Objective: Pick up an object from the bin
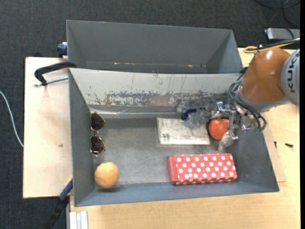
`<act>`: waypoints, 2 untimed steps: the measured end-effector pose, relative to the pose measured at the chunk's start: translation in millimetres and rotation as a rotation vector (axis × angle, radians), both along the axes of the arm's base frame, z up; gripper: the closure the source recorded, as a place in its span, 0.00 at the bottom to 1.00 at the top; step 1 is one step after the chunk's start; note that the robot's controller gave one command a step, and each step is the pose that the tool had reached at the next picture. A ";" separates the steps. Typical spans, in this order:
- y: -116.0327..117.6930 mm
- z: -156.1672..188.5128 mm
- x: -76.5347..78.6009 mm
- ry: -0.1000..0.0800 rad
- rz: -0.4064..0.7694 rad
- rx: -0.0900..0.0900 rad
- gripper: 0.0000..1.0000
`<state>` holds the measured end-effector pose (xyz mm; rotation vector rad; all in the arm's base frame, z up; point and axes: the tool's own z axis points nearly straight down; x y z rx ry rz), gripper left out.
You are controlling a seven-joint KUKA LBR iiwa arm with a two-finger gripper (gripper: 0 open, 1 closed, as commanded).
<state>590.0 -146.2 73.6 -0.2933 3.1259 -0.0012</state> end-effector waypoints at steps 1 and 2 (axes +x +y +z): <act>-3.1 0.7 7.6 0.018 0.028 0.005 0.00; -3.1 0.4 9.2 0.015 0.012 0.006 1.00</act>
Offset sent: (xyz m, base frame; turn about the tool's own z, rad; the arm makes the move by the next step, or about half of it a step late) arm 0.0069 -0.0038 -0.0036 -0.0006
